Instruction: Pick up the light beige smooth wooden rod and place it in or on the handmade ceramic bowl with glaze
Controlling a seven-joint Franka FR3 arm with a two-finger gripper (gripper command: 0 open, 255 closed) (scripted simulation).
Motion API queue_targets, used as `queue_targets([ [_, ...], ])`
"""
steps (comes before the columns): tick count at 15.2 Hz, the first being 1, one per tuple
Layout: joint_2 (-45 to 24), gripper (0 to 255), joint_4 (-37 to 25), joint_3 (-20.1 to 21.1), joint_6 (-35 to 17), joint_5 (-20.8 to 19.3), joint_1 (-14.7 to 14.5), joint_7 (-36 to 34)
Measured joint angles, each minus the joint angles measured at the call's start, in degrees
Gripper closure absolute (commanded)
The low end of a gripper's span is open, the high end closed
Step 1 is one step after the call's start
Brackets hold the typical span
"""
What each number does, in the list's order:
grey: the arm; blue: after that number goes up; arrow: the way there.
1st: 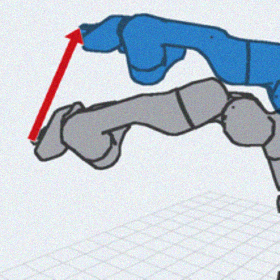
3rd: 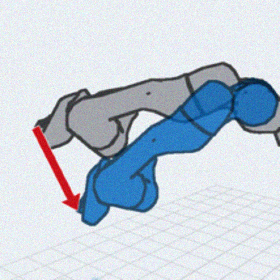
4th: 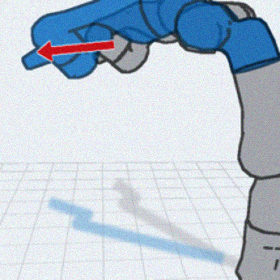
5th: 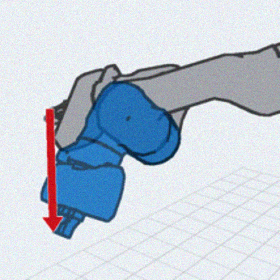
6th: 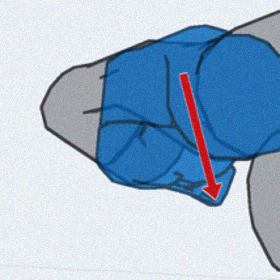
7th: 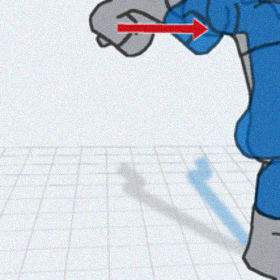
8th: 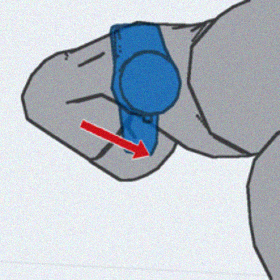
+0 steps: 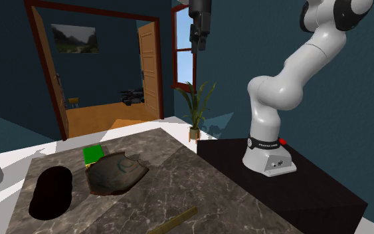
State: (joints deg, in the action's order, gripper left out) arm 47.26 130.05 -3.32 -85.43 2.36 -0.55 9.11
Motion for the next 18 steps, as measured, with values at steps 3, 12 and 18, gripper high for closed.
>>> queue_targets([
  [3, -0.62, 0, 1.26, 0.73, -1.56, 0.48, -0.47, -0.24],
  [12, -10.01, 0, 6.82, 6.44, -14.48, 4.1, -4.26, -2.23],
  [18, -19.18, 0, 7.68, 10.38, -23.29, 5.93, -6.73, -3.48],
])
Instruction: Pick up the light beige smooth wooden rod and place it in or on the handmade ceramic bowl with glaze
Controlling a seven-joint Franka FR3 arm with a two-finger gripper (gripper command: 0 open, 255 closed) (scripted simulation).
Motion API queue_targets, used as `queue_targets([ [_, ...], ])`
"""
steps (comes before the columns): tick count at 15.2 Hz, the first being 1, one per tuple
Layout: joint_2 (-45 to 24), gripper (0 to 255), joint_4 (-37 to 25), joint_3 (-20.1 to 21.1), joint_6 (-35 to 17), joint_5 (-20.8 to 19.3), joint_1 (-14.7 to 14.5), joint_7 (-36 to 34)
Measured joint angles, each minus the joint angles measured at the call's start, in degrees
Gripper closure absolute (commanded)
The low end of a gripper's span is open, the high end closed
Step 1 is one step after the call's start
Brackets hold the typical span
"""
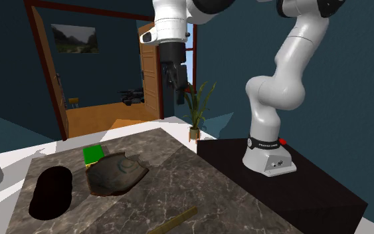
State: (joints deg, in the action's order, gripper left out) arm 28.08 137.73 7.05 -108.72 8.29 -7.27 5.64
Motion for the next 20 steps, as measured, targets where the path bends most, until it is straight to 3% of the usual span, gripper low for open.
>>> queue_targets([
  [9, -15.8, 0, -1.61, 5.73, -12.37, 0.77, -3.31, -2.46],
  [20, -37.82, 0, -11.1, 10.21, -22.16, -3.96, -7.47, -7.18],
])
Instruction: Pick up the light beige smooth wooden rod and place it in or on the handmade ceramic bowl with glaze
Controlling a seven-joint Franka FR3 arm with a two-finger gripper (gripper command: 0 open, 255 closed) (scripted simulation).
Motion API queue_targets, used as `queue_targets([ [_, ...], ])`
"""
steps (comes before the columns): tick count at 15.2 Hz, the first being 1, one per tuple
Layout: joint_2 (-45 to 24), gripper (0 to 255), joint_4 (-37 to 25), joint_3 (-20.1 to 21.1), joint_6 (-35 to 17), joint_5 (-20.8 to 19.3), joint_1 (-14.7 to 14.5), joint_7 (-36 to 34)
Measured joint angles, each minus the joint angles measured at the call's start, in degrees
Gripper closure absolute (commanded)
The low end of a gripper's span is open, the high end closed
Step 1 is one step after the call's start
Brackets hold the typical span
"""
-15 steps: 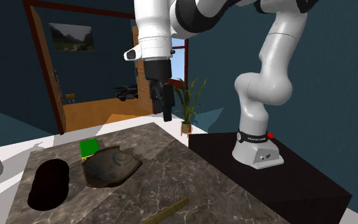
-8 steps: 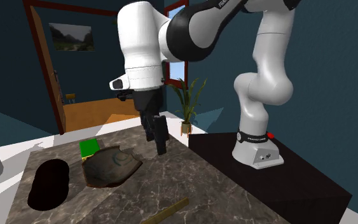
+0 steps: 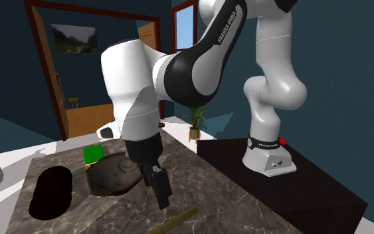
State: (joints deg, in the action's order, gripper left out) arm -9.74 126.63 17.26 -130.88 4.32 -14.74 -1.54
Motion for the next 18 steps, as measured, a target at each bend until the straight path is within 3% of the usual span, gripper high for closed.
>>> queue_targets([
  [7, -10.0, 0, -4.4, 0.17, -4.42, -3.22, -2.67, -2.35],
  [17, -12.71, 0, -3.96, -0.25, -7.52, -4.08, -3.24, -2.88],
  [18, -12.71, 255, -3.96, -0.25, -7.52, -4.08, -3.24, -2.88],
])
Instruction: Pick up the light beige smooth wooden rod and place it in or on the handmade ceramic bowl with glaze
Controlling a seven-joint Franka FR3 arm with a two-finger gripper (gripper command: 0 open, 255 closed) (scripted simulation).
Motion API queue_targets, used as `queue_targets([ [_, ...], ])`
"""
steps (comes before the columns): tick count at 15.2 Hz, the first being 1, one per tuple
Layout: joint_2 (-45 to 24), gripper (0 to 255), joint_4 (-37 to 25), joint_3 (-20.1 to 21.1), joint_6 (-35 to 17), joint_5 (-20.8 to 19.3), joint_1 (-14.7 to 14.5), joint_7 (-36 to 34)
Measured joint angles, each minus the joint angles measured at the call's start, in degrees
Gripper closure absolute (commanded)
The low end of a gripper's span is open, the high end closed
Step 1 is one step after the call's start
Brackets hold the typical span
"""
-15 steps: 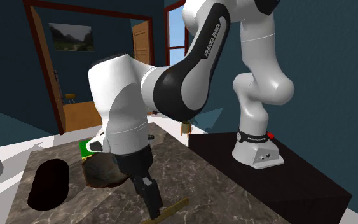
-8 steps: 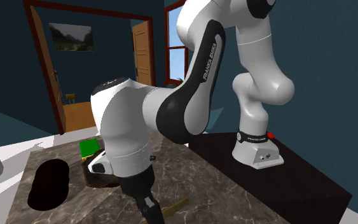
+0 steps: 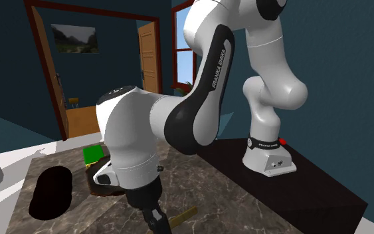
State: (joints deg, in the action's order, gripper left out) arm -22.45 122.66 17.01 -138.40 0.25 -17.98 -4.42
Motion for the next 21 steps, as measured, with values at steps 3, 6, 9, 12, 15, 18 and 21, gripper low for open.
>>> queue_targets([
  [3, 0.4, 255, -0.1, -0.45, 0.08, -0.12, 0.39, 0.03],
  [6, 0.54, 255, -0.1, -0.08, 0.35, 0.06, 0.16, -0.01],
  [9, 0.45, 255, -0.28, 0.02, 0.58, 0.08, 0.05, -0.05],
  [12, 0.82, 255, -0.16, 0.14, 0.88, 0.24, 0.14, 0.09],
  [15, 2.52, 255, -0.16, 0.46, 2.59, 0.8, 0.42, 0.35],
  [18, 4.26, 255, -0.22, 0.77, 4.33, 1.36, 0.65, 0.53],
  [21, 6.01, 255, -0.65, 1.04, 6.46, 1.92, 0.86, 0.7],
])
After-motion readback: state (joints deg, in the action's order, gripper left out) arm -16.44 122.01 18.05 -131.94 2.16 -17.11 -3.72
